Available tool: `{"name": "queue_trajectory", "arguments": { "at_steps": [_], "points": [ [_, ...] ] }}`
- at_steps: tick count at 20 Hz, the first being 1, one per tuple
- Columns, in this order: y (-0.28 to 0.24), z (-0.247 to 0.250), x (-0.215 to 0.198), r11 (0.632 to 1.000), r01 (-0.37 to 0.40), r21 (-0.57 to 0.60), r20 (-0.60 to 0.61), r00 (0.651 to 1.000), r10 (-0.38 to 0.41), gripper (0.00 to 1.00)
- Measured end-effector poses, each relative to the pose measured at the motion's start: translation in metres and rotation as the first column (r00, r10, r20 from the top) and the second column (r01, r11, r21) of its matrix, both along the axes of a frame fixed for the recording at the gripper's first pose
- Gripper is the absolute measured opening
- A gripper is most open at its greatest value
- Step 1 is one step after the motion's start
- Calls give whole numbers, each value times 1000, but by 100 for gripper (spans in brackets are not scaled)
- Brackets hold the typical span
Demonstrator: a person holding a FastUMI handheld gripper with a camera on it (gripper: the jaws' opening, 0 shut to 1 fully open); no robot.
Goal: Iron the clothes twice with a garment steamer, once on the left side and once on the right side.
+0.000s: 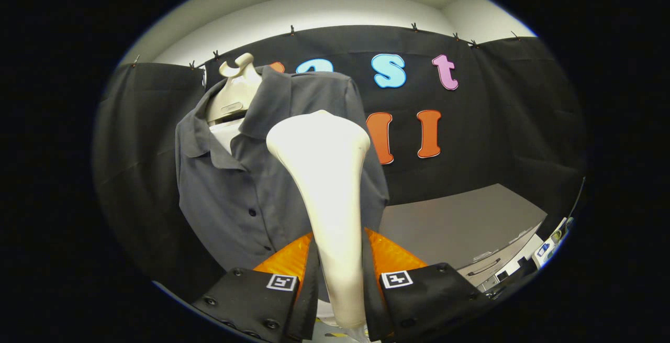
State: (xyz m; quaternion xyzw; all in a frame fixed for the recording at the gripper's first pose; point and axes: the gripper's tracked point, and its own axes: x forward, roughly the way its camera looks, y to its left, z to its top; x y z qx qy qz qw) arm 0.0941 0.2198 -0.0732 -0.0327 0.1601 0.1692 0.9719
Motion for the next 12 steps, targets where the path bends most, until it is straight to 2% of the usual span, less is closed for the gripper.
{"name": "queue_trajectory", "arguments": {
  "at_steps": [4,12],
  "points": [
    [24,-18,0,999,25,-26,-21,999,-25,45],
    [31,-54,15,993,89,-75,-77,993,-94,45]
  ]
}}
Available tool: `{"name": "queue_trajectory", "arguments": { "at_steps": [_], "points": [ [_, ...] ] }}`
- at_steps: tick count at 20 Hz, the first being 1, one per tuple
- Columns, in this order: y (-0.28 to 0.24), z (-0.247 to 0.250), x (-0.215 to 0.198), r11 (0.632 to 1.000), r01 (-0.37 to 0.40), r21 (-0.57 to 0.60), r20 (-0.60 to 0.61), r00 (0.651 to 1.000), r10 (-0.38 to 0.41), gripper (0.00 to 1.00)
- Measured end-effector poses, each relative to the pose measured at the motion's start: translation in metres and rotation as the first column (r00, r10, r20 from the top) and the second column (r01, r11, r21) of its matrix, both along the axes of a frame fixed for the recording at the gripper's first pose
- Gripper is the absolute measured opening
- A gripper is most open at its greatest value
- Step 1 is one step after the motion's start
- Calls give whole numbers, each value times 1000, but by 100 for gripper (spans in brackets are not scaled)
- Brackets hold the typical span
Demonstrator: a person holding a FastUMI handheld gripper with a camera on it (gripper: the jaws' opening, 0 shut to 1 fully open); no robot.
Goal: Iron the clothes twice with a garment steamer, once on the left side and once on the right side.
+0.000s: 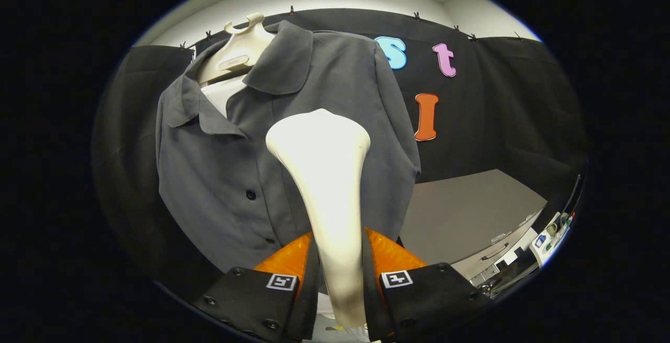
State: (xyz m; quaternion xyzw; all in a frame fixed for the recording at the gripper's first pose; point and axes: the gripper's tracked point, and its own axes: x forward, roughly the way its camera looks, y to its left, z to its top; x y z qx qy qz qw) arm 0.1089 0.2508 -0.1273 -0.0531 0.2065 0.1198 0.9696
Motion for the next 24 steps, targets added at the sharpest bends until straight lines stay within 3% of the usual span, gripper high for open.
{"name": "queue_trajectory", "arguments": {
  "at_steps": [12,24],
  "points": [
    [-22,-59,-8,998,40,-38,-110,993,-44,45],
    [-40,-148,-34,993,64,-99,-259,962,-88,45]
  ]
}}
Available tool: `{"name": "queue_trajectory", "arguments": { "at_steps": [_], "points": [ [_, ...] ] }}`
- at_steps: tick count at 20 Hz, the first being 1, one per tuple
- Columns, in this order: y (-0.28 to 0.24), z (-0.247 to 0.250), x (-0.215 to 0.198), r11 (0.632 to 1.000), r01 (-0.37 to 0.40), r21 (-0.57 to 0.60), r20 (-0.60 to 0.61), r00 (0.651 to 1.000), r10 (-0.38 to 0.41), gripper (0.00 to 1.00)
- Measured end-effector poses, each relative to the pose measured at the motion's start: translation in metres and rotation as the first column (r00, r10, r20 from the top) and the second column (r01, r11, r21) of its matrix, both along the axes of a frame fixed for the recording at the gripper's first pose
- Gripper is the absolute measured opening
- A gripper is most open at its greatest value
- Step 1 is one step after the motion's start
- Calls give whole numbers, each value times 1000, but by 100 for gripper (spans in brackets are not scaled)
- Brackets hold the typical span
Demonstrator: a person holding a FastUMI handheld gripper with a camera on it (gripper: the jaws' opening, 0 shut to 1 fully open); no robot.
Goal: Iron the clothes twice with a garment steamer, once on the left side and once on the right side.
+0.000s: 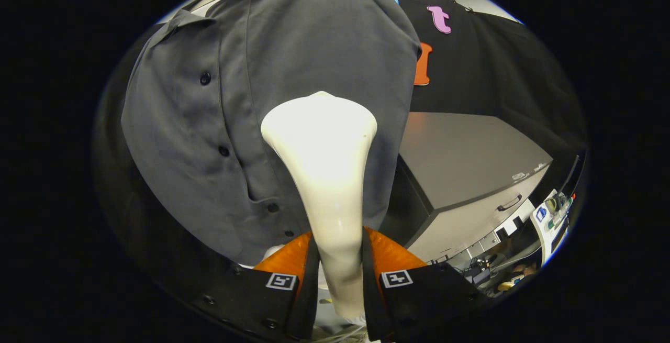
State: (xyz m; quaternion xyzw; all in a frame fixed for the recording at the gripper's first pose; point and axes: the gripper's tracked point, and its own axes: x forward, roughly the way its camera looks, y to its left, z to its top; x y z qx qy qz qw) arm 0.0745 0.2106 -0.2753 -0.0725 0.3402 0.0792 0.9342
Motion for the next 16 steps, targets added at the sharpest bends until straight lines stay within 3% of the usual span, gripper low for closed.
{"name": "queue_trajectory", "arguments": {
  "at_steps": [16],
  "points": [
    [-13,-106,-33,998,55,-37,-190,980,-61,45]
  ]
}}
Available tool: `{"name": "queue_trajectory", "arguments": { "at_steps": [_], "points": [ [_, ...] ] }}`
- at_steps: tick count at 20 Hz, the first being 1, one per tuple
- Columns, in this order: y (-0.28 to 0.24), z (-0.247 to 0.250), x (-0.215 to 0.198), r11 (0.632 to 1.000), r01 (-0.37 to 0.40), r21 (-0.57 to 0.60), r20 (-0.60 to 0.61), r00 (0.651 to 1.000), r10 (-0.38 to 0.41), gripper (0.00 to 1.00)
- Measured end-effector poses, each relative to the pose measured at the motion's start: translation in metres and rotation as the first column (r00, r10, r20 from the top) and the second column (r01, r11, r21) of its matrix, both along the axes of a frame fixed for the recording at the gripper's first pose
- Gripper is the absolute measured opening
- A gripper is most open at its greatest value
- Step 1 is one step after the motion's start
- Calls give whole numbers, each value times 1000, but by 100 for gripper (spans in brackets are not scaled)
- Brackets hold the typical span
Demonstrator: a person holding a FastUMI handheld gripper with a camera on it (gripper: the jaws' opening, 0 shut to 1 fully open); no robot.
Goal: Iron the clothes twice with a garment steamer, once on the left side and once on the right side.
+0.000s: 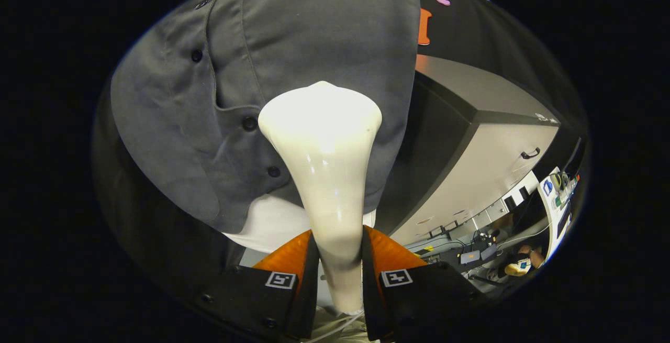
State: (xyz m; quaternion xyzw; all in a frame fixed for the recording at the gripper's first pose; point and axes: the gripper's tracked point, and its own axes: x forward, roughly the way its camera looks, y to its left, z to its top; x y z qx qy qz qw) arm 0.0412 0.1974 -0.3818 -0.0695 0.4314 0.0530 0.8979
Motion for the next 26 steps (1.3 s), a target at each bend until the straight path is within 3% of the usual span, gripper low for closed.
{"name": "queue_trajectory", "arguments": {
  "at_steps": [12,26],
  "points": [
    [-7,-38,-23,998,58,-1,-72,996,-58,45],
    [32,98,-26,998,22,57,159,987,-30,45]
  ]
}}
